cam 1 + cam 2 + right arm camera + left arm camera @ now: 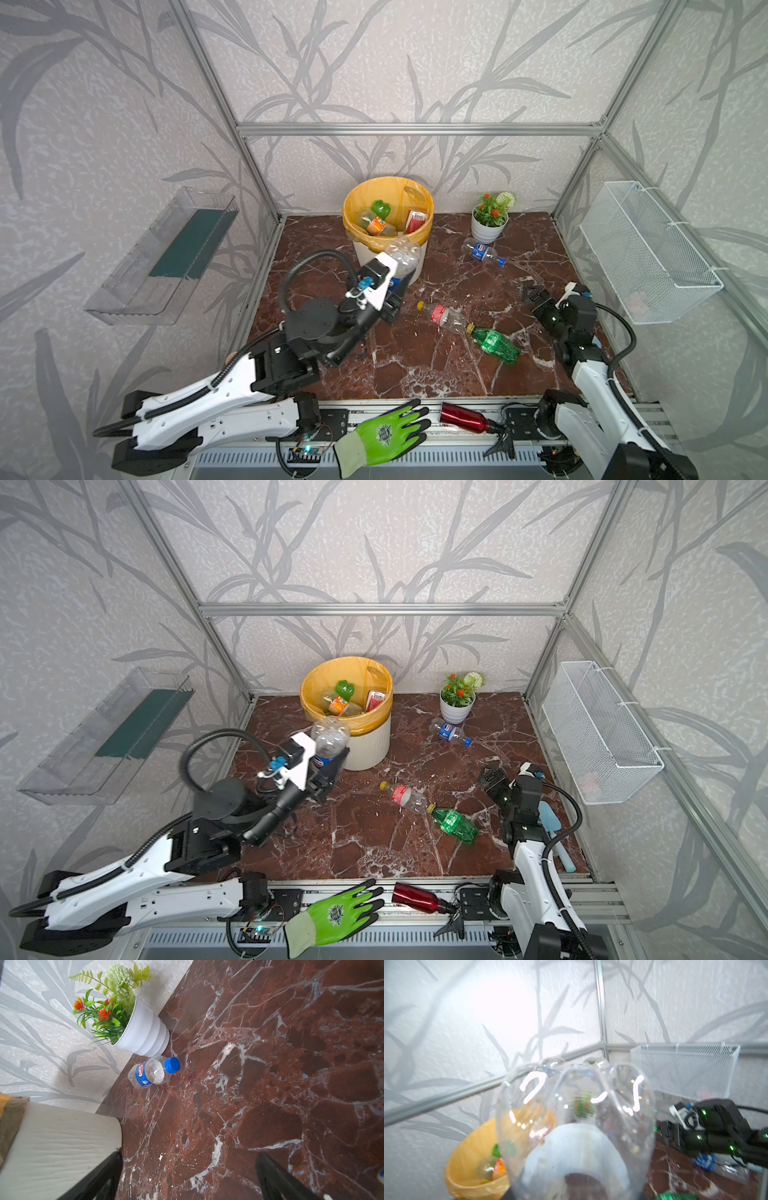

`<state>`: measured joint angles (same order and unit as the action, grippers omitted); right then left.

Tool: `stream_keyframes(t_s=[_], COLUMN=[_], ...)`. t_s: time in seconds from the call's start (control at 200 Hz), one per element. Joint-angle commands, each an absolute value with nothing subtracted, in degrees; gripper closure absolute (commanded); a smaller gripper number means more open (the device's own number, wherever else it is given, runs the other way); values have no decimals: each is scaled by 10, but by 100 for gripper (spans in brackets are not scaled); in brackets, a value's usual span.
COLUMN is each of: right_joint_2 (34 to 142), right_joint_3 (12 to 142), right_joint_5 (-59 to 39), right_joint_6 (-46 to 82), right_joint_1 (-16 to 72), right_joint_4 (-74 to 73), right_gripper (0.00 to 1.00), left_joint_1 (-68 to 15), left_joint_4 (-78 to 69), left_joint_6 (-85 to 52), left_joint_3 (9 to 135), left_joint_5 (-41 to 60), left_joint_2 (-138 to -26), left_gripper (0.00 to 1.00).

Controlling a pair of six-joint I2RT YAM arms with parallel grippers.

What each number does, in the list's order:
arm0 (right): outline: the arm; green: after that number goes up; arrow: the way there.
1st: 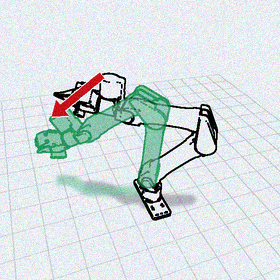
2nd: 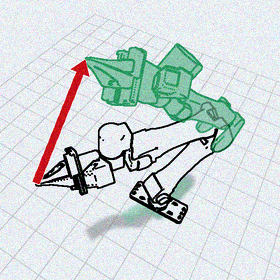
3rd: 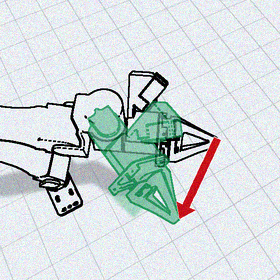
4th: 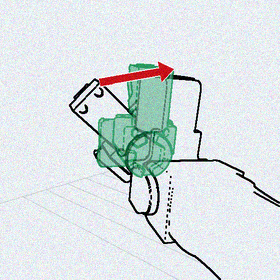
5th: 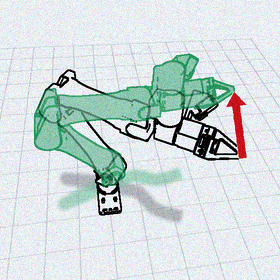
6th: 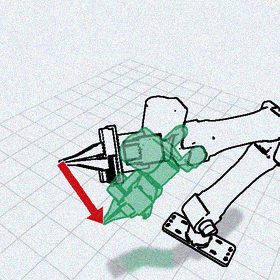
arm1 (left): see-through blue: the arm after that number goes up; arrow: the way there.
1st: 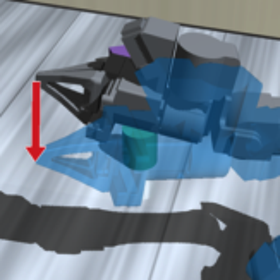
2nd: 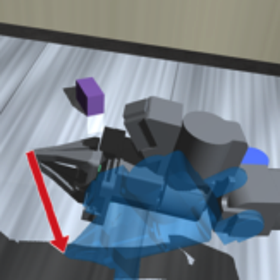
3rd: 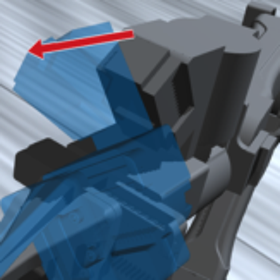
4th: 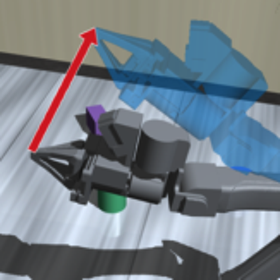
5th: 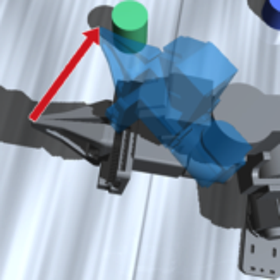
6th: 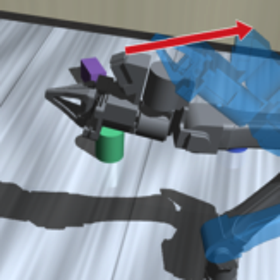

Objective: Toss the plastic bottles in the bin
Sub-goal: 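Carry the blue-cap bottle with the left gripper over the bin and release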

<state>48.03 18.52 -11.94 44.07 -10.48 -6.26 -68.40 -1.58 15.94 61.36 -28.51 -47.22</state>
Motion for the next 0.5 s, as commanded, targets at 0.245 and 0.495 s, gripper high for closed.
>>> stream_keyframes(t_s=[0.245, 0.495], right_joint_2=[475, 434], right_joint_3=[193, 200], right_joint_5=[-149, -141], right_joint_6=[454, 432], right_joint_1=[-106, -106], right_joint_4=[-81, -32], right_gripper=[1, 1], left_joint_1=[-369, -285], left_joint_4=[-80, 113], left_joint_6=[62, -46], left_joint_3=[683, 914], left_joint_5=[-79, -21], left_joint_2=[-618, -832], left_gripper=[54, 2])
